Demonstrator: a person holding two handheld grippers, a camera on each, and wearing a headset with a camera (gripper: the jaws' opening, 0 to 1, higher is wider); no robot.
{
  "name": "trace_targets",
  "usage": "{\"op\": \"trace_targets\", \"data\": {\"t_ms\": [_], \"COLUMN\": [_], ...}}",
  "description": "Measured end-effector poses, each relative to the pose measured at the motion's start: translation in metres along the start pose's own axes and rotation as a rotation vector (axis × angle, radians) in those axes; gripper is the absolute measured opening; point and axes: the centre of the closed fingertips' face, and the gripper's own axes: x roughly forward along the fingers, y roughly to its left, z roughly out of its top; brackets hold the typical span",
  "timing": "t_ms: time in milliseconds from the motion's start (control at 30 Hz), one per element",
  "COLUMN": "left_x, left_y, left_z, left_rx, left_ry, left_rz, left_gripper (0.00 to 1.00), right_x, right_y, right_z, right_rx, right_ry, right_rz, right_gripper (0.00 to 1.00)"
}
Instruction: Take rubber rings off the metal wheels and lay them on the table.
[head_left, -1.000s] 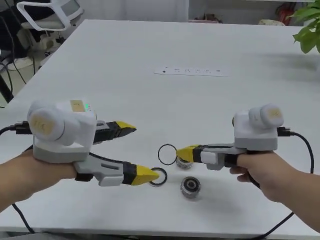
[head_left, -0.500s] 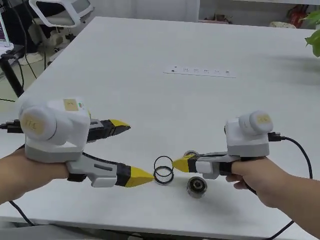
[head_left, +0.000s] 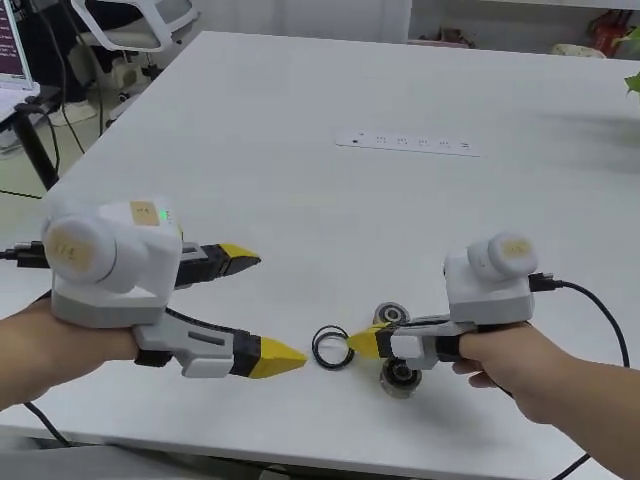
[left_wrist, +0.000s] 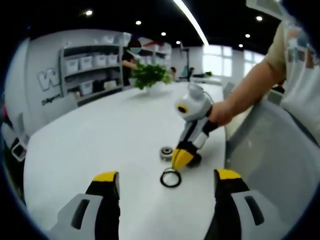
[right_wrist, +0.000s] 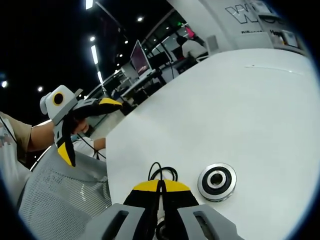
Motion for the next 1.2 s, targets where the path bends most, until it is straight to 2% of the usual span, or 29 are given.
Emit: {"op": "trace_targets", "data": {"t_ms": [233,633,900,1067,1200], "left_x": [0.0,0.0,0.0,0.0,-0.002], "left_y": [0.002,0.0,-0.003,-0.005,-0.006], "left_z": [-0.002,-0.004,-0.003,-0.002,0.0], "left_rx": [-0.007,-0.009,-0.019,-0.027,-0.032], "left_ry": [0.007,0.022,0.021,0.019,0.018], "left_rz": [0.006,0.0,-0.004,-0.003,-0.003], "left_gripper": [0.77,0.76,0.76,0.76,0.76], "right_x": [0.001,-0.002,-0.017,-0.033,-0.048], "right_y": [-0.007,-0.005,0.003,0.004,0.004], "right_z": [-0.004,-0.005,0.004,0.012,0.015], "right_rx": [-0.009,-0.04,-0.087,-0.119,-0.142], "right_ry": [0.018,0.025,-0.005,-0.049,-0.07], "right_rz": [-0.027,-0.036,-0.037,-0.06,-0.08], "right_gripper": [0.0,0.12,0.19,0.28,0.31]}}
